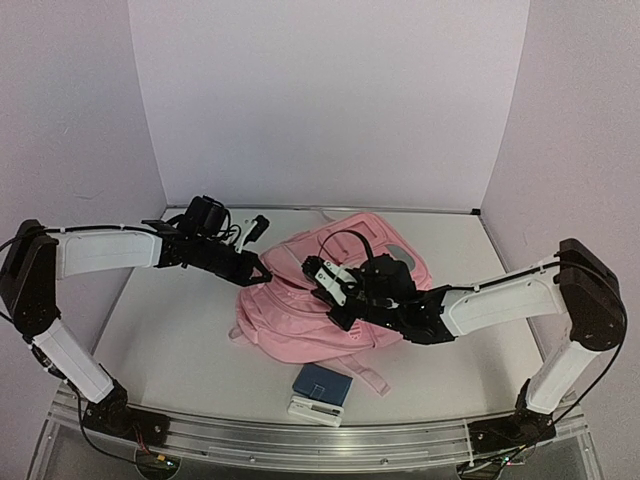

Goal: Pack the student bag
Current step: Unzip the student bag at the center of the board.

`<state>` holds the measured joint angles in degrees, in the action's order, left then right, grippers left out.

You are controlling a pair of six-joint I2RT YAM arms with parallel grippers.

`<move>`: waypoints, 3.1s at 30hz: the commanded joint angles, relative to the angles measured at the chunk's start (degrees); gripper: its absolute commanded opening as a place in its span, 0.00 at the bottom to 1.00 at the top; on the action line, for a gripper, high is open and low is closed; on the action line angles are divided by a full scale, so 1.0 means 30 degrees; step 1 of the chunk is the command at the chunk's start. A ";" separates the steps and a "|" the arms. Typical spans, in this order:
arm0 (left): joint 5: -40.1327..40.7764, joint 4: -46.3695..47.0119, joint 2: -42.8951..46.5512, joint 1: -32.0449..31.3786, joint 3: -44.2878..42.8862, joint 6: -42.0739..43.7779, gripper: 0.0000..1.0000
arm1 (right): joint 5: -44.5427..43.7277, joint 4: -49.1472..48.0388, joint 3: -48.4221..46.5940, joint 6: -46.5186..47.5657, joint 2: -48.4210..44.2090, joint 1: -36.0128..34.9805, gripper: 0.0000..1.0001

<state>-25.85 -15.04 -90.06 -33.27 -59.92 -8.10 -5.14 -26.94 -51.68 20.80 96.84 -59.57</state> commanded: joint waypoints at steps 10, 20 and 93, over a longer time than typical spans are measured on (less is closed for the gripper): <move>0.2168 -0.0281 -0.2834 0.4755 -0.3080 0.1177 0.00 | -0.0981 0.0999 0.0456 -0.1351 -0.2545 -0.0366 0.00; -0.1059 -0.2386 0.0496 0.4205 -0.2097 0.1353 0.00 | -0.1390 0.4134 -0.2854 -0.4242 -0.1854 -0.0364 0.39; -0.0978 -0.0810 -0.7606 0.5019 -0.7562 0.0088 0.01 | -0.2562 0.7992 -0.4758 -0.8059 -0.2671 -0.1969 0.00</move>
<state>-40.29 -25.06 -109.49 -22.28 -78.18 -6.17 -10.71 -2.29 -65.68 -0.57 94.56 -64.48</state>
